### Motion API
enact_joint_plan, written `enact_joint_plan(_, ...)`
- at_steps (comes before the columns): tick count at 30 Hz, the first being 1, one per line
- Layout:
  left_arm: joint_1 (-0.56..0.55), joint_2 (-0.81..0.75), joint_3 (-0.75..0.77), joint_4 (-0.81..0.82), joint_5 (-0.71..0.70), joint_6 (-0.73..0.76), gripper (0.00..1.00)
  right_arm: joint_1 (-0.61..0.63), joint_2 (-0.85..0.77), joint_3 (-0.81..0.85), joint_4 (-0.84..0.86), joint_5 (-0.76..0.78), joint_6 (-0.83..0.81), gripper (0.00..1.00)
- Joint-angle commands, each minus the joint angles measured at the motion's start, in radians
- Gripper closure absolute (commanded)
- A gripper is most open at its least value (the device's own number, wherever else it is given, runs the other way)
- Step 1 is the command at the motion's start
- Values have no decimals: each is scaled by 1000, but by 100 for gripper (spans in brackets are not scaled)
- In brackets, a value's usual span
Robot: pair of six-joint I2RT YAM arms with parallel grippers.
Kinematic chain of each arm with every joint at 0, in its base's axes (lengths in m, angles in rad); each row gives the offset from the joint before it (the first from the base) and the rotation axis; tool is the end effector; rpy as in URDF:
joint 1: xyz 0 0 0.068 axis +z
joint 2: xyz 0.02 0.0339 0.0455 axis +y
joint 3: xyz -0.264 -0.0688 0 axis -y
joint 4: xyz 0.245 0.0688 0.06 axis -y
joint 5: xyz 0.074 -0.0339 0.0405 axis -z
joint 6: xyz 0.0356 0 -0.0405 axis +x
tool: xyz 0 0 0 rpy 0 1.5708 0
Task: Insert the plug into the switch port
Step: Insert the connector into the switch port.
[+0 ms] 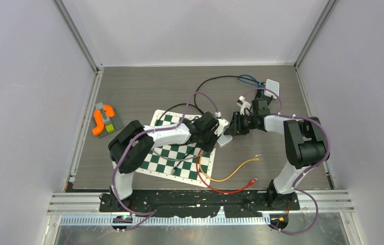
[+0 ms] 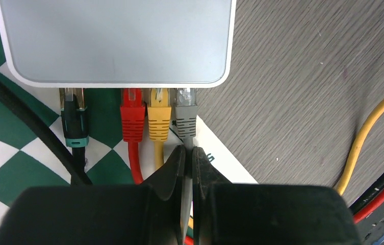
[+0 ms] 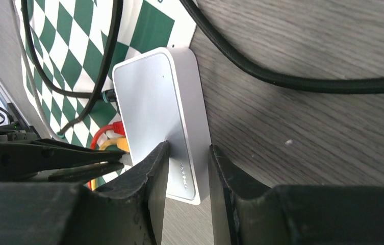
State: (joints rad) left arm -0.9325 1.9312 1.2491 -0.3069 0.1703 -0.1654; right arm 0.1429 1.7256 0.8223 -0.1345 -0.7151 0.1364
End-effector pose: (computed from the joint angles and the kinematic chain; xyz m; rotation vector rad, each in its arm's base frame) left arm 0.2341 -0.3257 0.1615 1.0610 2.4472 -0.6107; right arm 0.3043 0.0674 0.1322 -0.2662 2.5289 1.0321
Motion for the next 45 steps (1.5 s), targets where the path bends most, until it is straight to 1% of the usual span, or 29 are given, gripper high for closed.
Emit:
enact_joint_plan(1,-14,12,90,433,25,-29,100,90,37,-99,-100,-165,79,67)
enact_joint_plan(4,5,19,123,427,36,-31,100,88,20,-97,-117,-156,71,67)
enact_joint_plan(6,20,25,151,398,55,-19,100,74,1,-93,-136,-118,70,67)
enact_joint_plan(11,29,22,159,399,71,31,100,-28,-48,-60,-200,-27,61,66)
enact_joint_plan(13,29,20,156,394,67,45,100,-50,-57,-19,-217,-26,49,65)
enact_joint_plan(16,28,-14,116,415,54,55,100,-57,-58,78,-299,-27,7,65)
enact_joint_plan(20,29,-51,88,445,37,74,100,-81,-95,130,-340,-16,2,65)
enact_joint_plan(25,29,12,173,378,38,69,100,-126,-110,179,-363,15,-7,65)
enact_joint_plan(26,28,33,191,364,40,63,100,-153,-106,187,-365,17,-9,65)
enact_joint_plan(29,29,87,222,359,50,52,100,-182,-64,233,-373,16,-40,65)
enact_joint_plan(33,29,151,275,348,66,42,100,-192,12,317,-408,12,-52,65)
enact_joint_plan(34,29,156,284,346,73,39,98,-192,23,326,-415,17,-56,65)
enact_joint_plan(36,29,158,299,334,77,35,91,-193,22,341,-437,56,-66,65)
enact_joint_plan(38,29,151,302,323,70,35,79,-199,21,356,-461,99,-79,62)
enact_joint_plan(39,29,147,300,318,68,36,69,-202,19,373,-488,114,-86,61)
enact_joint_plan(40,29,140,300,311,68,39,64,-202,13,385,-506,147,-96,56)
enact_joint_plan(41,29,130,299,309,78,42,54,-203,3,409,-540,165,-99,53)
enact_joint_plan(42,29,113,294,309,92,49,35,-203,-25,433,-556,199,-102,46)
enact_joint_plan(43,29,91,288,289,91,52,23,-203,-45,444,-587,217,-101,41)
enact_joint_plan(44,29,61,279,273,78,51,18,-203,-93,469,-602,250,-99,32)
enact_joint_plan(45,30,24,271,261,68,55,16,-203,-120,482,-630,264,-98,28)
